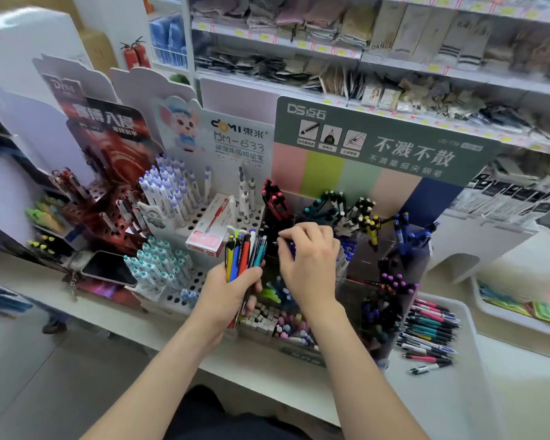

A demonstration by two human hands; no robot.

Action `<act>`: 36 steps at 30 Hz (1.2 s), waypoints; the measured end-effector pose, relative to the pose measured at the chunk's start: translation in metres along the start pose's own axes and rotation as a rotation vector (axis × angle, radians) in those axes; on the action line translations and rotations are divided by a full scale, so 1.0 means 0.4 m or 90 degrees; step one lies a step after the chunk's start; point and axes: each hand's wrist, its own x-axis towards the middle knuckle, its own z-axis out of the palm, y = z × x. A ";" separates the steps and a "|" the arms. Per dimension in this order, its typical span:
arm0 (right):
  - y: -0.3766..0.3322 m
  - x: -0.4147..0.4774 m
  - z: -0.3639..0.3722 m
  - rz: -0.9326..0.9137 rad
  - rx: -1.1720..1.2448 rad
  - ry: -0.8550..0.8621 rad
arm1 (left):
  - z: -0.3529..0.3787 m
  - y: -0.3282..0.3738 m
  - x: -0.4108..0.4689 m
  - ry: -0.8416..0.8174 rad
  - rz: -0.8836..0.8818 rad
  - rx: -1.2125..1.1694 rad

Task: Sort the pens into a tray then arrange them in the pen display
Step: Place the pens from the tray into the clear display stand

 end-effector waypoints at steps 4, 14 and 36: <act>-0.005 -0.007 -0.019 0.008 0.035 -0.005 | 0.002 -0.001 -0.004 -0.024 0.001 -0.006; -0.067 -0.093 -0.114 0.367 0.505 -0.077 | 0.033 -0.013 -0.015 -0.136 0.011 0.025; 0.102 0.109 -0.136 -0.015 -0.109 0.116 | 0.135 0.059 -0.011 -0.075 0.043 0.032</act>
